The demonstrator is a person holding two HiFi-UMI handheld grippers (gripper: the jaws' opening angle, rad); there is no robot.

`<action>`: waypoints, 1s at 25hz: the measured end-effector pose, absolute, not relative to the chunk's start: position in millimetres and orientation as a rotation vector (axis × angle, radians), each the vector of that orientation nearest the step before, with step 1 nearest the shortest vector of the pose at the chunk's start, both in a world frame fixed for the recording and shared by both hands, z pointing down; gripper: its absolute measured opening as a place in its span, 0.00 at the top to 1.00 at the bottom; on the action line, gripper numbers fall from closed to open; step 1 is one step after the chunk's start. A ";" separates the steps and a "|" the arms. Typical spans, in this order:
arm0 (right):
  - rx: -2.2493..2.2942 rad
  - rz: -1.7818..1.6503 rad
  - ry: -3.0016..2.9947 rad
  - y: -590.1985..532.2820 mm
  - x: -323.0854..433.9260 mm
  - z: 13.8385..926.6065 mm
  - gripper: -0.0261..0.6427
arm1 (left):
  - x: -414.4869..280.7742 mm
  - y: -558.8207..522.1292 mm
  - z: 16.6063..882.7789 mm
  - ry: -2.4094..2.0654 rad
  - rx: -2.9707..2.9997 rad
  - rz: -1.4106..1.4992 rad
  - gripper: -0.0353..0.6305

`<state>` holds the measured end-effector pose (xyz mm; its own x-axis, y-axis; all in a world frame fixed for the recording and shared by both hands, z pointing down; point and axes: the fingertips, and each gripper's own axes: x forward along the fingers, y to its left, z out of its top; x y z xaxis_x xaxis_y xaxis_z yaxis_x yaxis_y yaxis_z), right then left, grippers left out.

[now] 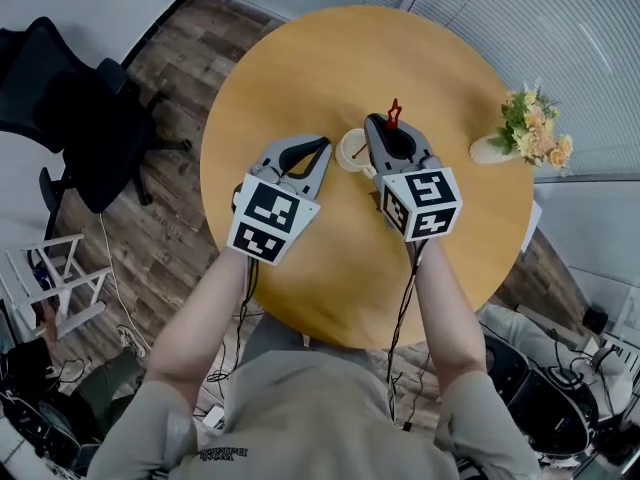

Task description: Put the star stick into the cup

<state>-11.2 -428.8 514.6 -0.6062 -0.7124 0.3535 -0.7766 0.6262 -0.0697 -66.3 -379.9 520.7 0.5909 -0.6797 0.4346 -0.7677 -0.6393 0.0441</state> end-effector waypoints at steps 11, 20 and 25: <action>1.174 0.394 -2.450 -418.4 -3.0 567.8 0.91 | -60.4 -367.8 551.9 -1.152 2.550 0.612 0.91; 1.168 0.323 -2.434 -404.3 -5.4 569.4 0.83 | -63.3 -351.1 549.8 -1.152 2.551 0.617 0.91; 1.105 0.184 -2.410 -396.5 -13.0 564.0 0.72 | -64.3 -343.8 548.7 -1.161 2.551 0.626 0.91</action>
<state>-13.0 -396.5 564.0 -0.5594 -0.6784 0.4762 -0.7427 0.6653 0.0754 -64.3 -343.8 548.7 0.5855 -0.6474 0.4880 -0.7634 -0.6428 0.0631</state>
